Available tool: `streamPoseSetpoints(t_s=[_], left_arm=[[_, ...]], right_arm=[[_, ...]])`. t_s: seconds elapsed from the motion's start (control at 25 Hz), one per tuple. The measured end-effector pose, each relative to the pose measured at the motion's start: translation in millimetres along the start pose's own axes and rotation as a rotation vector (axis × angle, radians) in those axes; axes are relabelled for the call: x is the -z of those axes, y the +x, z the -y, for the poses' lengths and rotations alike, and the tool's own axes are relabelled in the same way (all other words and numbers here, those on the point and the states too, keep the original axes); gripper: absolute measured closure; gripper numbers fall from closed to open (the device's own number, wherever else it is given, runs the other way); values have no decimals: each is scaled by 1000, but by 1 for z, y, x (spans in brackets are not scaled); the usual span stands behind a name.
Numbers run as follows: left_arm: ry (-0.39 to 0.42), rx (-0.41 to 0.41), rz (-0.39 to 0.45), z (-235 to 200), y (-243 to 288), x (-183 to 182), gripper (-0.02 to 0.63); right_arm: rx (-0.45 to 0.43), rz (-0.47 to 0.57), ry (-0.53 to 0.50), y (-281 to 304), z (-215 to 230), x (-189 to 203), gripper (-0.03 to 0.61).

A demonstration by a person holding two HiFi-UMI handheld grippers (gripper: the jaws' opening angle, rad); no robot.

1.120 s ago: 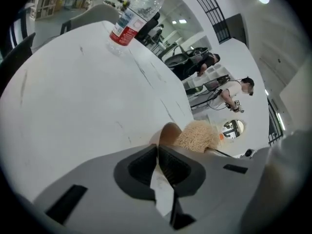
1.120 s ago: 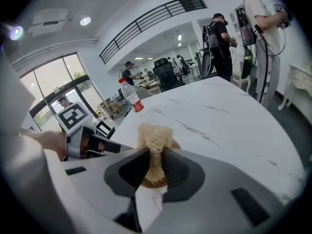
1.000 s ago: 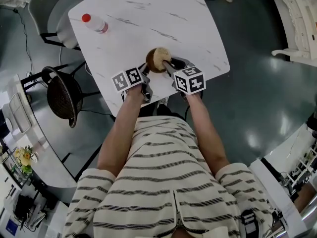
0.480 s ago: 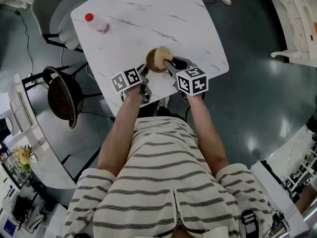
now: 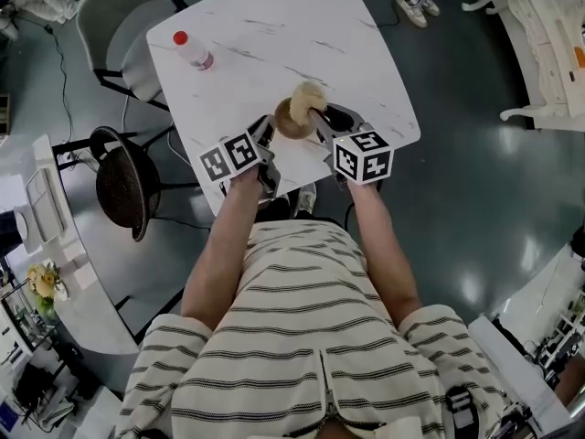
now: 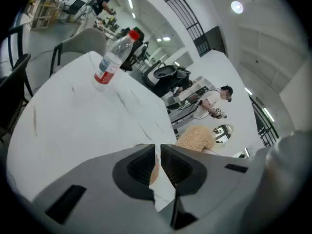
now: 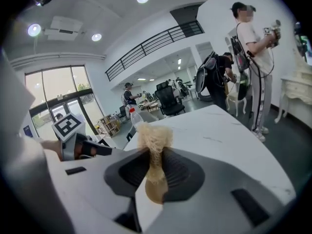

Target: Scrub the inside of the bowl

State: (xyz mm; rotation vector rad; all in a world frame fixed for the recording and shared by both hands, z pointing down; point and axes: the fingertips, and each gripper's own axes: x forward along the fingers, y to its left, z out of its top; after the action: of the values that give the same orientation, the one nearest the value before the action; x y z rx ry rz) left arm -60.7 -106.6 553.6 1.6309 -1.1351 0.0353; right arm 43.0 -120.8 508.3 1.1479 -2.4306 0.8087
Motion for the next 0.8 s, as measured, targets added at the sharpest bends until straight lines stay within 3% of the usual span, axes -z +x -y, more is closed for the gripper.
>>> streamPoseSetpoints(t_s=[0.24, 0.52, 0.8], left_arm=[[180, 69, 125, 59, -38, -34, 597], [305, 154, 223, 117, -75, -56, 601], [428, 156, 327, 149, -111, -67, 609]], right_arm=[[-18, 136, -61, -28, -27, -54, 494], [-8, 249, -133, -57, -47, -94, 494], [-9, 344, -187, -84, -71, -121, 494]])
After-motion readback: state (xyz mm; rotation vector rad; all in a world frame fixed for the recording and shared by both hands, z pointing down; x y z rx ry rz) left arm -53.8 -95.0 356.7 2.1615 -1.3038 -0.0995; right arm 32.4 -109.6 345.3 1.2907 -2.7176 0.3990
